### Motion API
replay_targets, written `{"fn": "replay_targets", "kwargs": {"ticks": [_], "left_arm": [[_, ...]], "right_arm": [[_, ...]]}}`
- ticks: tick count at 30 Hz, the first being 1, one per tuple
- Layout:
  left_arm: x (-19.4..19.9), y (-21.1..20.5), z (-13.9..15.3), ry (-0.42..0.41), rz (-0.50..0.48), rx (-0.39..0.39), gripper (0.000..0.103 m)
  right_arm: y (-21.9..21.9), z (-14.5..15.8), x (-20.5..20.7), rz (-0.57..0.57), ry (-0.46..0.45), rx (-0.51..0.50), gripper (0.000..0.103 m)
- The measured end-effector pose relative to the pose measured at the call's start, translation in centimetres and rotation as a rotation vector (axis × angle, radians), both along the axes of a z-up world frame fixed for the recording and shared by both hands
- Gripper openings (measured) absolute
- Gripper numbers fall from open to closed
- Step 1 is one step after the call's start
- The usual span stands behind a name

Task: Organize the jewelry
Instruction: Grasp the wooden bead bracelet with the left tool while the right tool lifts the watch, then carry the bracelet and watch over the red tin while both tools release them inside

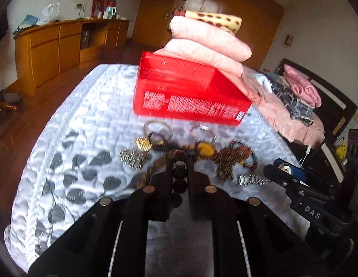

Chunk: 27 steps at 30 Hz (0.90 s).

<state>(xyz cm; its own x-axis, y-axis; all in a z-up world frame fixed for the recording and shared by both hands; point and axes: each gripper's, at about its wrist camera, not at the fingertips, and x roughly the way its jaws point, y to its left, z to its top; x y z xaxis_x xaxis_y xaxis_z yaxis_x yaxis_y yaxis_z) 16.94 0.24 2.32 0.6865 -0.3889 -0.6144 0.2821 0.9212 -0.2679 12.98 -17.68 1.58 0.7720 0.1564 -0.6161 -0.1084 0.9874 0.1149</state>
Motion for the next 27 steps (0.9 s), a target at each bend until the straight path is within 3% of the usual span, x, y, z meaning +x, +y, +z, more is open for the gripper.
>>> {"fn": "replay_targets", "kwargs": {"ticks": [8, 9, 10, 11, 17, 22, 27], "left_arm": [[1.4, -0.5, 2.5, -0.045, -0.032, -0.044, 0.010], [1.5, -0.8, 3.0, -0.057, -0.039, -0.044, 0.010], [1.7, -0.8, 3.3, -0.062, -0.043, -0.046, 0.010], [1.9, -1.0, 3.6, -0.069, -0.047, -0.047, 0.010], [4.1, -1.8, 5.9, -0.129, -0.054, -0.043, 0.010], [5.0, -2.1, 6.2, -0.127, -0.061, -0.055, 0.010], [6.6, -2.3, 7.3, -0.136, -0.071, -0.081, 0.010]], "right_arm": [[-0.6, 2.0, 1.6, 0.014, -0.032, 0.009, 0.032], [-0.9, 2.4, 1.8, 0.014, -0.041, 0.013, 0.028], [-1.0, 2.6, 1.9, 0.015, -0.045, 0.018, 0.013], [-1.2, 2.9, 2.2, 0.023, -0.047, 0.030, 0.011], [-1.7, 4.1, 4.6, 0.051, -0.047, 0.042, 0.010], [-2.0, 4.3, 5.3, 0.060, -0.051, 0.053, 0.010], [-2.1, 6.7, 6.7, 0.075, -0.094, 0.054, 0.010]]}}
